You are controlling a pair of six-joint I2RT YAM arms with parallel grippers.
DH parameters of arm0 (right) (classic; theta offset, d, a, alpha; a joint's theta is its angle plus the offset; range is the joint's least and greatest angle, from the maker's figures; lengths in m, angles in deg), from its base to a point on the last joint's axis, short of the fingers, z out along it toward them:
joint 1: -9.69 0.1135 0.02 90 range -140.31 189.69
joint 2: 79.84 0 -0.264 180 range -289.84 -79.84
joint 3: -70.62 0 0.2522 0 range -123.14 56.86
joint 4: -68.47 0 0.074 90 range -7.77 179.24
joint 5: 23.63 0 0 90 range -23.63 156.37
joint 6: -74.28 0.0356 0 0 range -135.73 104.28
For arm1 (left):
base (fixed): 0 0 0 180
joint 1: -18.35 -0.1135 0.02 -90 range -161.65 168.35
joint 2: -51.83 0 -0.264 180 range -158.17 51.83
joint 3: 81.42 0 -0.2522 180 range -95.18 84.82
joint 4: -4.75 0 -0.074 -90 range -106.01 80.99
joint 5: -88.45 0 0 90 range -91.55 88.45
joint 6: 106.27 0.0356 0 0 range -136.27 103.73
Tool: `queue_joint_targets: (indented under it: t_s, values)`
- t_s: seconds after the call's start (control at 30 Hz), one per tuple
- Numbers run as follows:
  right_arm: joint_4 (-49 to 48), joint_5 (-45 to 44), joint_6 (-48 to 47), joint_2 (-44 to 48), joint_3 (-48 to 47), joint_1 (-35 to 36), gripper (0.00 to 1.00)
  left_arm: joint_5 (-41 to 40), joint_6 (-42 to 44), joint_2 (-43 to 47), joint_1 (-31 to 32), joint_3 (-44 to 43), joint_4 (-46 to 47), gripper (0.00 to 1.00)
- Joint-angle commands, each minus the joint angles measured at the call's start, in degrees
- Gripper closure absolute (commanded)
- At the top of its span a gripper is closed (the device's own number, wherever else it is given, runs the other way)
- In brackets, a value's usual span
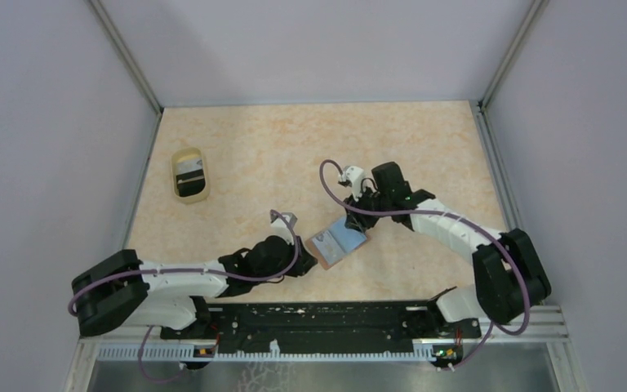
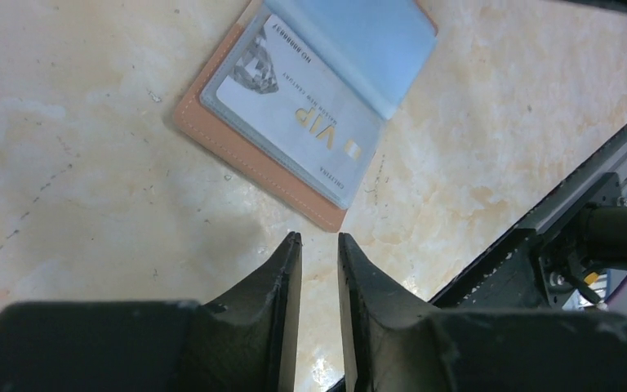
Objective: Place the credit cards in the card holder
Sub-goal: Open the card holder at the center of the board, then move the storage box to the center of the board.
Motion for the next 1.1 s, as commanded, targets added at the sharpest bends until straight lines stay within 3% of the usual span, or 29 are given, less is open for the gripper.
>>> queue_joint_targets:
  t_s: [0.0, 0.1, 0.17, 0.27, 0.43, 0.57, 0.7, 0.83, 0.97, 1.07]
  values:
    - [-1.4, 18.0, -6.6, 6.0, 1.8, 0.6, 0.61, -0.7, 1.1, 4.4, -0.1, 0.6, -0.1, 0.70]
    - [0.4, 21.7, -4.9, 0.2, 0.0, 0.6, 0.82, 1.8, 1.6, 4.5, -0.1, 0.9, 4.6, 0.70]
    - [3.3, 21.5, -4.7, -5.1, -2.3, 0.6, 0.87, 3.6, 1.7, 2.5, -0.1, 0.1, 7.8, 0.72]
    - [3.7, 17.2, -2.2, -10.6, -3.9, 0.7, 0.89, 4.8, 1.7, -1.9, -0.1, -2.0, 11.0, 0.77]
    - [2.5, 6.8, 0.3, -13.9, -4.0, 0.7, 0.89, 1.6, 1.0, -9.1, -0.2, -6.1, 7.4, 0.84]
    - [6.0, 14.6, -3.2, -12.2, -5.8, 0.7, 0.88, 0.2, 1.7, -7.5, -2.3, -5.9, 5.0, 0.84]
    - [15.1, 24.0, -11.2, -8.0, -10.4, 0.7, 0.82, 3.9, 5.9, -2.1, -10.1, -7.2, -0.3, 0.69]
    - [13.5, 18.0, -12.5, -0.8, -8.5, 0.7, 0.77, 9.2, 12.2, 3.2, -21.3, -10.9, -8.3, 0.52]
    - [13.1, 16.4, -12.3, 2.2, -8.3, 0.6, 0.73, 6.0, 20.3, 6.2, -29.2, -15.1, -15.1, 0.31]
    - [13.8, 16.7, -12.1, 2.1, -8.9, 0.7, 0.72, 4.4, 24.4, 6.0, -36.3, -18.6, -17.7, 0.25]
